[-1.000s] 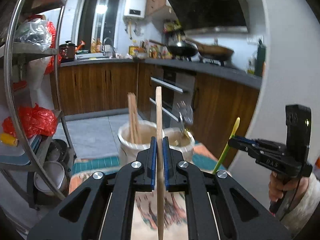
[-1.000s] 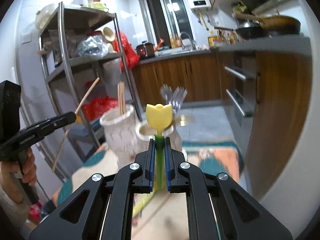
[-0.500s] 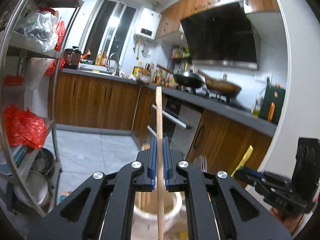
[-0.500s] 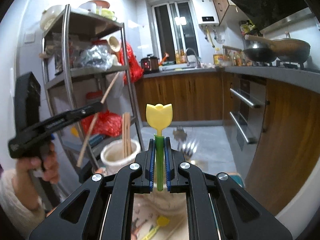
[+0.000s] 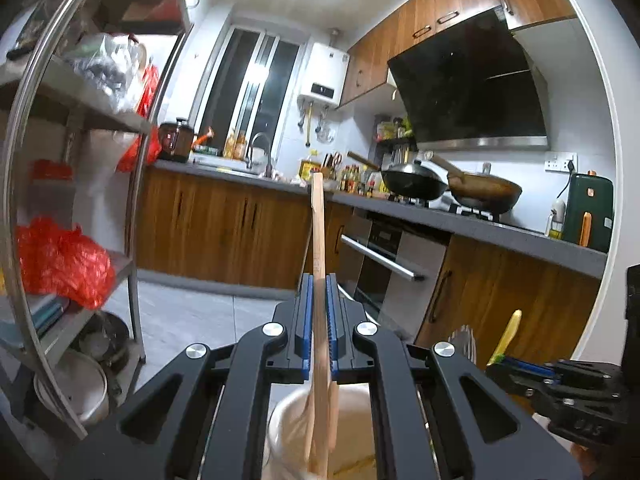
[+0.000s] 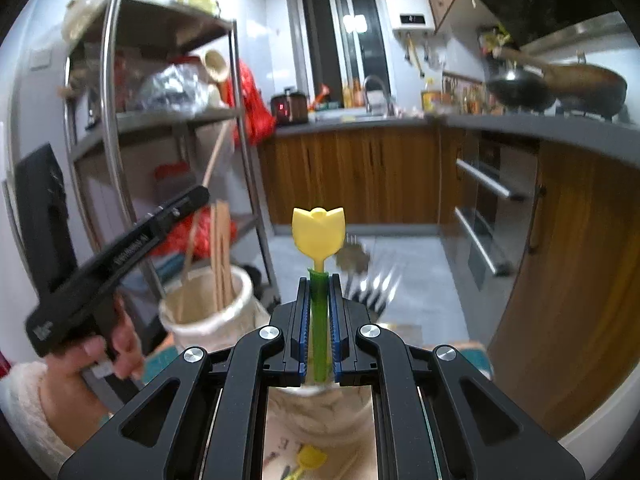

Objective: Organize utensils
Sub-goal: 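Lift the chopstick with the left tool while the right tool carries the green spoon to the pots, then insert the chopstick into the tall pot with left while right drops green spoon into small pot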

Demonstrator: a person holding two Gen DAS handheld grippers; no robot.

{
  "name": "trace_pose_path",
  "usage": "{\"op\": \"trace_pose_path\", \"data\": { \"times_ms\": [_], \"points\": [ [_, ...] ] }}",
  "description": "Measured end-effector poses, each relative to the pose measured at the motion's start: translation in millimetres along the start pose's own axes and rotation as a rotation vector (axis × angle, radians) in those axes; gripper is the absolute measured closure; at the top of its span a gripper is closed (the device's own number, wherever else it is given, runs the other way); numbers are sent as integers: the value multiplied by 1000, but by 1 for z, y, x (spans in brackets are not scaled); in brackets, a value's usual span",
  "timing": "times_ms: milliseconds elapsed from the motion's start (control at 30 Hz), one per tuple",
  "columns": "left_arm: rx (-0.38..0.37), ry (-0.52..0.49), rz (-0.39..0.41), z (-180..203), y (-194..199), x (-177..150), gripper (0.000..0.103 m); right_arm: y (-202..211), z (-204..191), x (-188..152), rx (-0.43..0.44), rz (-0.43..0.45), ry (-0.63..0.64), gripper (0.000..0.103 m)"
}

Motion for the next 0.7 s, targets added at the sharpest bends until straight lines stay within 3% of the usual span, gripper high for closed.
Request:
{"op": "trace_pose_path", "data": {
  "times_ms": [400, 667, 700],
  "points": [
    [69, -78, -166, -16, 13, -29, 97, -29, -3, -28, 9, -119, -6, 93],
    [82, -70, -185, -24, 17, -27, 97, -34, -5, -33, 0, -145, 1, 92],
    [82, -70, -186, -23, 18, -26, 97, -33, -5, -33, 0, -144, 3, 88]
  ]
}}
Point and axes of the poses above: each gripper's, at about its wrist camera, not at the fingertips, and y roughly against the way its jaws point, z to its right, x to its top, the point moved 5 cm from there along -y, roughly the way its jaws point, and after that the axes turned 7 degrees about y, right-handed, at the moved point
